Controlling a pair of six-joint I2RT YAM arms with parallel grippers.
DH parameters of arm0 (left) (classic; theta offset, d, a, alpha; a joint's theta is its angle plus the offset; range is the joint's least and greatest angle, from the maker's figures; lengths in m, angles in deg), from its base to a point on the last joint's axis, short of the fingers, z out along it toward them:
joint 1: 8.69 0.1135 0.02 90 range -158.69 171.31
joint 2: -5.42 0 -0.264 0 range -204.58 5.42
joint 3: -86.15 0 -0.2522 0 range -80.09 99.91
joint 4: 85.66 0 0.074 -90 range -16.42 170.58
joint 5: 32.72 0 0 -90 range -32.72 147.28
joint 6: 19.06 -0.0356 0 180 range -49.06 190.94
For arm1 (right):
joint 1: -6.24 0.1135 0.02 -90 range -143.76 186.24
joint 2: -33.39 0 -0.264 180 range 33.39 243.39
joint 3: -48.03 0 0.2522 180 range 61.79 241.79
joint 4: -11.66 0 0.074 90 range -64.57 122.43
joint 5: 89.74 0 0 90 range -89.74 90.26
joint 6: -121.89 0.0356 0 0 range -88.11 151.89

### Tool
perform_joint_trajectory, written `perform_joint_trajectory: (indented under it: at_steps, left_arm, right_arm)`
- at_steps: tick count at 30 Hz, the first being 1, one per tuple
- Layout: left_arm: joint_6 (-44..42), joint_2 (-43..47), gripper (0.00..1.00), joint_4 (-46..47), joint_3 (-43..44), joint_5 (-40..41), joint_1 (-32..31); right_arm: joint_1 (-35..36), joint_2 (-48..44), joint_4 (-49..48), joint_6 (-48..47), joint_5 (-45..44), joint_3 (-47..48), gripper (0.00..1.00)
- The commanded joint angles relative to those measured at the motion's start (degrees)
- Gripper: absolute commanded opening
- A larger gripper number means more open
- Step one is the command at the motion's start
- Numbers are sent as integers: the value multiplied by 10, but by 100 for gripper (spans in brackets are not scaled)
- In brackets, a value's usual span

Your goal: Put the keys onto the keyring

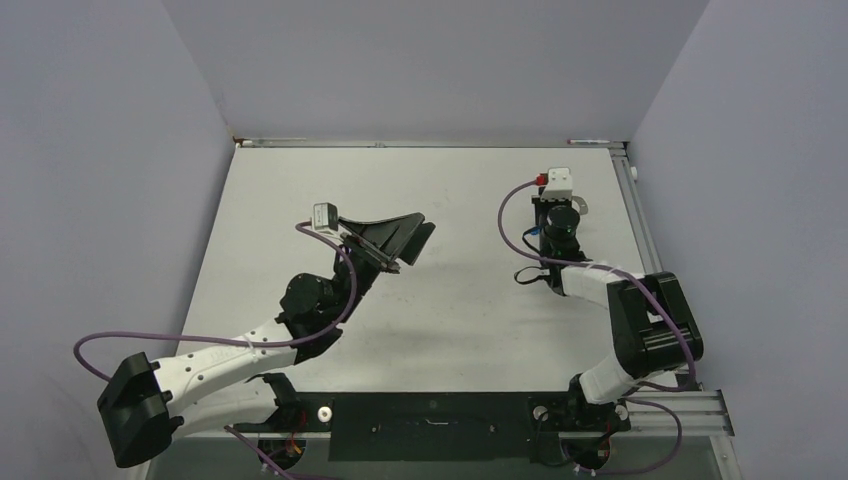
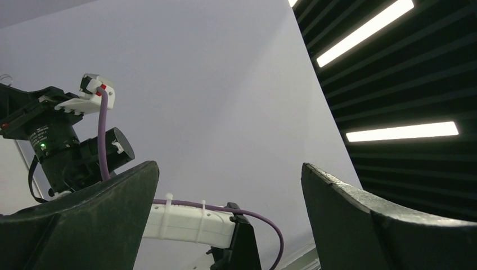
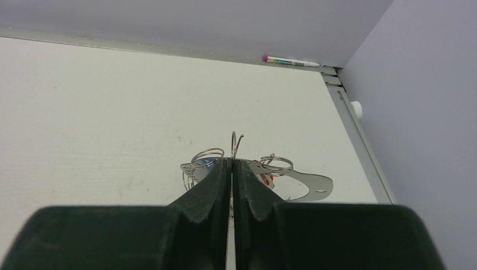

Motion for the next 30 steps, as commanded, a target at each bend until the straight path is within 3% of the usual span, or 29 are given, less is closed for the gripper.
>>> perform_joint_trajectory:
  at_steps: [1,7,15,20,23,27,30]
  left_arm:
    - [7,12,96,-16,10,-6,6]
    - [-15,35,96,-41,-15,-5,15]
    - [-87,96,96,-185,-40,33,37]
    - [-164,149,96,-334,-32,89,41]
    - [-245,157,96,-413,-11,101,42]
    - [-309,122,96,-536,33,121,43]
    - [-357,78,96,-625,78,144,43]
  right_arm:
    - [22,-44,5,35,22,-17,5]
    - [75,-101,70,59,-18,-40,5]
    - [173,-189,123,109,-2,-76,5]
    - [252,-235,205,155,-16,-75,5]
    - [294,-269,194,153,-38,-77,5]
    - [293,-269,164,102,-68,-57,5]
    - [252,-268,141,73,-54,-38,5]
